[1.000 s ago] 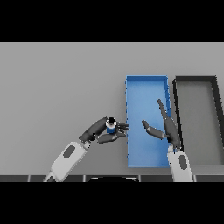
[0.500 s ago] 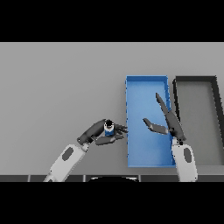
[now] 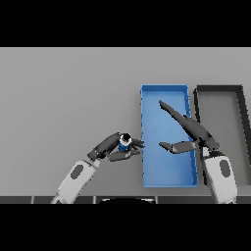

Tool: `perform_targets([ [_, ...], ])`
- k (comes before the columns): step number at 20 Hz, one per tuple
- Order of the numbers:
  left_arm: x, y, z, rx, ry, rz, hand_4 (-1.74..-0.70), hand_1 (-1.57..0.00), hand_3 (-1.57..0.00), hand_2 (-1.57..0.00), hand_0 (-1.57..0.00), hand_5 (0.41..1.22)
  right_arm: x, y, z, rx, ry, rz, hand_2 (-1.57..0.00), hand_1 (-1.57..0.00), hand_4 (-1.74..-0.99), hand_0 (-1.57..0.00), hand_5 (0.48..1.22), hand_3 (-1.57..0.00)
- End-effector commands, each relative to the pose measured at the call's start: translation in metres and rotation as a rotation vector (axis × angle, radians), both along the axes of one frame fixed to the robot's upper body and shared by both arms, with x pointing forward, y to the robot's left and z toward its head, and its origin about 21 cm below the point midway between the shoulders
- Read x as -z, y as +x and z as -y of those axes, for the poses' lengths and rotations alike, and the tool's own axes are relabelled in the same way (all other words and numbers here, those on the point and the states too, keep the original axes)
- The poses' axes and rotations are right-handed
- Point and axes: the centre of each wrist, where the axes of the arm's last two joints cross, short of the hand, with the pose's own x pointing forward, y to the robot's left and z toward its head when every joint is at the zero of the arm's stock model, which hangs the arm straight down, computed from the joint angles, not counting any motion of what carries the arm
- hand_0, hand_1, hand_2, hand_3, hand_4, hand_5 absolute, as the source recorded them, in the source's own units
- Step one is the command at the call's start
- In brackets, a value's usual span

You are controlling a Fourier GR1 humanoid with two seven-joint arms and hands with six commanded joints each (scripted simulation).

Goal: Pick up the blue pipe and place it into the blue bin.

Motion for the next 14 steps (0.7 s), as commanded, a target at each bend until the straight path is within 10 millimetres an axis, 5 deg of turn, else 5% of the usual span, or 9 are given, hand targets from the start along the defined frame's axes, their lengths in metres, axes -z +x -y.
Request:
perform_targets([
  [1, -0.001, -0.002, 0.001, 0.002, -0.007, -0.003, -1.47, -1.57, -1.57, -1.57, -1.57, 1.221, -0.007, 0.001, -0.006, -0.043, -0.030, 0.011, 0.00, 0.00, -1.205, 0.00, 0.539, 0.00],
  [5, -0.002, 0.000, -0.002, 0.001, 0.012, 0.019, -1.47, -1.57, -1.57, -1.57, -1.57, 1.221, -0.026, 0.001, -0.025, -0.174, -0.080, 0.036, 0.00, 0.00, -1.256, 0.00, 0.523, 0.00],
  [14, -0.006, 0.003, 0.002, 0.020, 0.014, 0.012, -1.47, -1.57, -1.57, -1.57, -1.57, 1.221, -0.033, 0.009, -0.080, -0.371, -0.178, -0.026, 0.00, 0.00, -1.201, 0.00, 0.514, 0.00],
])
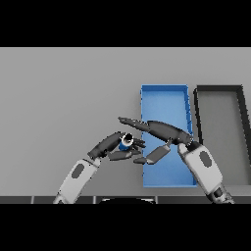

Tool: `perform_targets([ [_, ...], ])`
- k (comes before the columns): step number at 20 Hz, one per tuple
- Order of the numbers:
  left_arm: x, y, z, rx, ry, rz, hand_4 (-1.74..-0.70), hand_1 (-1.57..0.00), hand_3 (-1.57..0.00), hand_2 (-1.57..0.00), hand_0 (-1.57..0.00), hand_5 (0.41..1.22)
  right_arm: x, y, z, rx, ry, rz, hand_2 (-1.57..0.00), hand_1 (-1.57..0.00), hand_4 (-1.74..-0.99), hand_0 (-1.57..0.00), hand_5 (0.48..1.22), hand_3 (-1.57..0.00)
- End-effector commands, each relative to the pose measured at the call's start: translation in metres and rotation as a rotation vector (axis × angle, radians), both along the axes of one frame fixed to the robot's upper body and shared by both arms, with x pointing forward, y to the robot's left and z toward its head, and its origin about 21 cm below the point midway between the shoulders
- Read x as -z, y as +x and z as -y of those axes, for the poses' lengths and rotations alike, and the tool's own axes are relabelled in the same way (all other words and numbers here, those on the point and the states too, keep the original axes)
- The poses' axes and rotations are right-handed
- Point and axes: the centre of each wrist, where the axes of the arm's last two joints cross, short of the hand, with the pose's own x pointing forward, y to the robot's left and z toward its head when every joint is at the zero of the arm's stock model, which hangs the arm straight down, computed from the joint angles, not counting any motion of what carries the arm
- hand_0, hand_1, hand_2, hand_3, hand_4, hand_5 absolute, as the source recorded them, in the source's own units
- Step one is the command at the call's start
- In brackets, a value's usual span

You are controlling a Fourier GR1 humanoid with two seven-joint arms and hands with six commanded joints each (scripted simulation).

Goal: Pick up the blue pipe and place it into the blue bin.

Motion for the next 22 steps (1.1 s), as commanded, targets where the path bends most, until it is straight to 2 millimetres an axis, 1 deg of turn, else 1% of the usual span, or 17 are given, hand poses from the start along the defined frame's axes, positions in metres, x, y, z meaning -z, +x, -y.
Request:
perform_targets([
  [1, 0.001, 0.000, 0.001, 0.013, -0.008, -0.004, -1.48, -1.57, -1.57, -1.57, -1.57, 1.221, 0.000, 0.002, -0.006, -0.021, -0.005, 0.003, 0.00, 0.00, -1.195, 0.00, 0.513, 0.00],
  [2, 0.002, 0.000, 0.000, 0.020, -0.019, -0.013, -1.48, -1.57, -1.57, -1.57, -1.57, 1.221, -0.001, 0.005, -0.010, -0.042, -0.005, -0.002, 0.00, 0.00, -1.192, 0.00, 0.514, 0.00],
  [3, 0.005, 0.001, -0.002, 0.027, -0.025, -0.021, -1.47, -1.57, -1.57, -1.57, -1.57, 1.221, -0.002, 0.006, -0.021, -0.062, -0.019, -0.017, 0.00, 0.00, -1.194, 0.00, 0.514, 0.00],
  [6, 0.006, 0.005, -0.002, 0.039, -0.023, -0.019, -1.45, -1.57, -1.57, -1.57, -1.57, 1.221, -0.001, 0.012, -0.034, -0.094, -0.029, -0.028, -0.02, -0.01, -1.214, 0.00, 0.511, 0.00],
  [7, 0.004, 0.004, -0.002, 0.047, -0.033, -0.002, -1.46, -1.57, -1.57, -1.57, -1.57, 1.221, -0.004, 0.015, -0.038, -0.106, -0.041, -0.031, -0.05, -0.03, -1.215, 0.00, 0.513, -0.01],
  [8, 0.005, 0.003, -0.002, 0.050, -0.043, -0.011, -1.46, -1.57, -1.57, -1.57, -1.57, 1.221, -0.003, 0.015, -0.042, -0.116, -0.046, -0.035, -0.13, -0.11, -1.222, -0.02, 0.517, -0.05],
  [9, 0.006, 0.003, 0.000, 0.029, -0.018, -0.032, -1.51, -1.57, -1.57, -1.57, -1.57, 1.221, -0.003, 0.020, -0.047, -0.115, -0.057, -0.036, -0.25, -0.24, -1.255, -0.17, 0.519, -0.14],
  [10, 0.005, 0.002, -0.001, 0.024, -0.012, -0.044, -1.56, -1.57, -1.30, -1.54, -1.57, 1.221, -0.003, 0.021, -0.051, -0.122, -0.061, -0.036, -0.43, -0.44, -1.303, -0.40, 0.520, -0.31],
  [11, 0.007, 0.003, -0.002, 0.008, 0.011, -0.074, -1.60, -1.57, -1.14, -1.53, -1.57, 1.221, -0.003, 0.022, -0.054, -0.133, -0.055, -0.027, -0.66, -0.65, -1.383, -0.63, 0.523, -0.50],
  [12, 0.005, 0.005, -0.002, 0.009, 0.027, -0.079, -1.63, -1.57, -1.16, -1.54, -1.57, 1.221, -0.003, 0.021, -0.057, -0.142, -0.047, -0.022, -0.84, -0.84, -1.446, -0.82, 0.527, -0.66],
  [13, 0.004, 0.005, -0.002, 0.012, 0.011, -0.068, -1.65, -1.57, -1.21, -1.54, -1.57, 1.221, -0.003, 0.024, -0.056, -0.142, -0.048, -0.019, -0.99, -0.98, -1.496, -0.97, 0.555, -0.79],
  [14, 0.005, 0.005, -0.002, 0.019, -0.005, -0.058, -1.67, -1.57, -1.23, -1.55, -1.57, 1.221, 0.001, 0.022, -0.058, -0.158, -0.030, -0.040, -1.10, -1.10, -1.537, -1.09, 0.600, -0.90],
  [15, 0.003, 0.002, -0.002, 0.029, -0.023, -0.053, -1.68, -1.57, -1.27, -1.55, -1.57, 1.221, 0.003, 0.020, -0.059, -0.172, 0.010, -0.059, -1.20, -1.19, -1.513, -1.19, 0.671, -1.03],
  [16, 0.003, 0.001, -0.001, 0.025, -0.020, -0.054, -1.69, -1.57, -1.31, -1.56, -1.57, 1.221, 0.005, 0.019, -0.062, -0.181, 0.030, -0.076, -1.27, -1.27, -1.495, -1.26, 0.781, -1.14],
  [18, 0.004, 0.001, 0.001, 0.023, -0.022, -0.046, -1.71, -1.57, -1.32, -1.56, -1.57, 1.221, 0.007, 0.015, -0.064, -0.176, 0.042, -0.057, -1.38, -1.38, -1.475, -1.37, 0.940, -1.29],
  [20, 0.004, 0.003, 0.002, 0.025, -0.041, -0.032, -1.72, -1.57, -1.41, -1.54, -1.57, 1.221, 0.004, 0.014, -0.064, -0.182, 0.045, -0.021, -1.45, -1.45, -1.477, -1.44, 1.041, -1.39],
  [22, 0.003, 0.002, 0.001, 0.029, -0.038, -0.021, -1.73, -1.57, -1.42, -1.55, -1.57, 1.221, 0.004, 0.012, -0.066, -0.193, 0.045, -0.020, -1.49, -1.49, -1.485, -1.49, 1.106, -1.46],
])
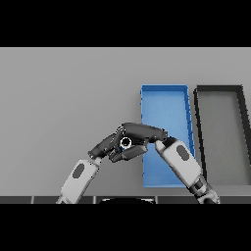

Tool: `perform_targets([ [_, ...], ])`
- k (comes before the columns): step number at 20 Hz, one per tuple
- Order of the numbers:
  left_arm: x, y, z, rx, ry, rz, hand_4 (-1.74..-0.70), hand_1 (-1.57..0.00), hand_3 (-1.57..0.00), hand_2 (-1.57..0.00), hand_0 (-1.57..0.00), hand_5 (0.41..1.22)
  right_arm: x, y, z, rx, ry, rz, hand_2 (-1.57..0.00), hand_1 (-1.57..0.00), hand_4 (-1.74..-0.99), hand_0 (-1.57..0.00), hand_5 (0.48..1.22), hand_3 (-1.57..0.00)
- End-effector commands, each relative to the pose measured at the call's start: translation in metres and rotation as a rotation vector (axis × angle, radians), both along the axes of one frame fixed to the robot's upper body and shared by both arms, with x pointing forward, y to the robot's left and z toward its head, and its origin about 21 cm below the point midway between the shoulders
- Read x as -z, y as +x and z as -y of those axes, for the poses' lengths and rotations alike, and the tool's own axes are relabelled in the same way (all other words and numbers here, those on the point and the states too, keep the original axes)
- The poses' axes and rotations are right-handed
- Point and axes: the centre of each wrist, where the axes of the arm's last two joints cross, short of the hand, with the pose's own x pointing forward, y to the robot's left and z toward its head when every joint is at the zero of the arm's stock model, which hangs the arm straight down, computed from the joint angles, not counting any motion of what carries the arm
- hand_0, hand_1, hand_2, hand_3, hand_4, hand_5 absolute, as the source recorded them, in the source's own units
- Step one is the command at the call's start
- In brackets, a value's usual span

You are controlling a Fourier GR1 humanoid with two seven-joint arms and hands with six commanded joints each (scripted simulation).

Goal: Pick up the blue pipe and place it into the blue bin.

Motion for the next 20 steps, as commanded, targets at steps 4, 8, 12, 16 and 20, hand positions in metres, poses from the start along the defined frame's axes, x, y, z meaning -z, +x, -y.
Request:
perform_targets([
  [4, 0.002, 0.001, 0.004, -0.015, 0.007, -0.006, -1.73, -1.57, -1.42, -1.56, -1.57, 1.221, 0.005, -0.002, 0.001, 0.021, 0.015, -0.096, -1.54, -1.54, -1.493, -1.54, 1.174, -1.52],
  [8, -0.003, 0.004, -0.001, -0.021, 0.028, 0.034, -1.51, -1.09, -0.84, -1.07, -1.18, 1.221, 0.004, -0.003, 0.000, 0.047, 0.060, -0.096, -1.56, -1.56, -1.496, -1.56, 1.202, -1.55],
  [12, 0.000, 0.007, -0.007, 0.038, 0.082, 0.041, -1.19, -0.45, -0.34, -0.44, -0.48, 1.148, 0.000, -0.003, 0.000, 0.065, 0.041, -0.087, -1.57, -1.57, -1.498, -1.57, 1.213, -1.56],
  [16, 0.001, 0.009, -0.009, 0.025, 0.153, -0.023, -1.03, -0.18, -0.14, -0.18, -0.20, 0.848, 0.001, -0.003, -0.003, 0.069, 0.062, -0.086, -1.57, -1.57, -1.499, -1.57, 1.218, -1.57],
  [20, 0.007, 0.008, -0.008, -0.010, 0.176, -0.060, -0.97, -0.07, -0.06, -0.07, -0.08, 0.642, 0.004, -0.002, -0.001, 0.066, 0.088, -0.069, -1.57, -1.57, -1.499, -1.57, 1.220, -1.57],
])
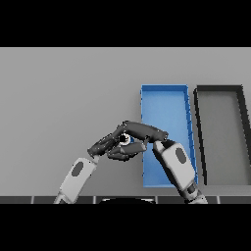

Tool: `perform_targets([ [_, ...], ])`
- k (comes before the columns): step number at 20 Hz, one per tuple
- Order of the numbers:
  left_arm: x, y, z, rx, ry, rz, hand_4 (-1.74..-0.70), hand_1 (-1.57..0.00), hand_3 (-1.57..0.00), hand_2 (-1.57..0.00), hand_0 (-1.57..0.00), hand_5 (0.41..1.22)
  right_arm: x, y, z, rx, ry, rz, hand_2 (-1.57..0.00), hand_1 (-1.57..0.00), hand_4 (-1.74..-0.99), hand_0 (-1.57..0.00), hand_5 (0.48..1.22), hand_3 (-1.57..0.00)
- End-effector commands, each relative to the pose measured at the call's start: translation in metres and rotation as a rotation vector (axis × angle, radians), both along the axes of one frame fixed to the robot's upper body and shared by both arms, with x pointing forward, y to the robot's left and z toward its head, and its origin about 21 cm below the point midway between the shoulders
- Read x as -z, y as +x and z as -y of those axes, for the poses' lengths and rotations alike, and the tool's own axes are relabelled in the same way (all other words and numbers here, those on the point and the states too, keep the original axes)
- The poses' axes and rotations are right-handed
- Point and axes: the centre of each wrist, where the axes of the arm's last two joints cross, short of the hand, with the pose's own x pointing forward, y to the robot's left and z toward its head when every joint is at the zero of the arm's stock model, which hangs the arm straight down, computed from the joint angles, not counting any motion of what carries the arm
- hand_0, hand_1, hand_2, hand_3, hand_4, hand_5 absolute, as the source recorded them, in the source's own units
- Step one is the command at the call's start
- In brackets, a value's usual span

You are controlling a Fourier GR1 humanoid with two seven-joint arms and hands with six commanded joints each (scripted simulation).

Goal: Pick up the blue pipe and place it into the blue bin.

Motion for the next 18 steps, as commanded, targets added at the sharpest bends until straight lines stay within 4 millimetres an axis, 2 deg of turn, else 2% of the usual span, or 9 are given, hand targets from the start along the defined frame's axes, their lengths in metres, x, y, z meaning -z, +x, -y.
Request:
perform_targets([
  [1, -0.001, 0.002, 0.001, -0.011, 0.007, -0.011, -0.97, -0.06, -0.05, -0.06, -0.06, 0.607, -0.001, -0.001, -0.002, 0.001, 0.009, -0.001, -1.57, -1.57, -1.499, -1.57, 1.220, -1.57],
  [2, -0.002, 0.001, 0.003, -0.011, 0.000, -0.014, -0.97, -0.05, -0.04, -0.05, -0.05, 0.578, 0.002, -0.003, -0.003, -0.008, 0.026, -0.008, -1.57, -1.57, -1.499, -1.57, 1.220, -1.57],
  [5, 0.002, 0.001, -0.001, -0.021, 0.011, -0.032, -0.97, -0.02, -0.02, -0.02, -0.03, 0.531, -0.009, 0.000, -0.004, 0.014, 0.047, -0.029, -1.57, -1.57, -1.497, -1.57, 1.221, -1.57],
  [8, 0.001, 0.002, 0.001, -0.035, 0.038, -0.041, -0.97, -0.01, -0.01, -0.01, -0.01, 0.501, -0.030, 0.006, 0.004, -0.007, 0.105, -0.057, -1.57, -1.57, -1.495, -1.57, 1.221, -1.57],
  [10, 0.002, 0.000, 0.000, -0.032, 0.034, -0.044, -0.97, -0.01, -0.01, -0.01, -0.01, 0.489, -0.050, 0.010, 0.003, 0.002, 0.122, -0.112, -1.57, -1.57, -1.494, -1.57, 1.221, -1.57],
  [12, -0.001, -0.001, -0.001, -0.027, 0.032, -0.032, -0.97, 0.00, 0.00, 0.00, 0.00, 0.479, -0.074, 0.015, 0.014, -0.003, 0.169, -0.115, -1.57, -1.57, -1.495, -1.57, 1.221, -1.57],
  [14, -0.001, -0.001, 0.000, -0.032, 0.043, -0.038, -0.96, 0.00, 0.00, 0.00, 0.00, 0.475, -0.102, 0.024, 0.010, -0.001, 0.205, -0.132, -1.57, -1.57, -1.496, -1.57, 1.221, -1.57],
  [16, 0.003, -0.007, -0.005, -0.019, 0.035, -0.030, -0.95, 0.00, 0.00, 0.00, 0.00, 0.473, -0.123, 0.034, 0.019, 0.055, 0.268, -0.118, -1.57, -1.57, -1.497, -1.57, 1.221, -1.57],
  [18, -0.002, -0.004, -0.005, -0.023, 0.028, -0.015, -0.95, 0.00, 0.00, 0.00, 0.00, 0.468, -0.139, 0.049, 0.032, 0.150, 0.325, -0.094, -1.57, -1.57, -1.498, -1.57, 1.221, -1.57],
])
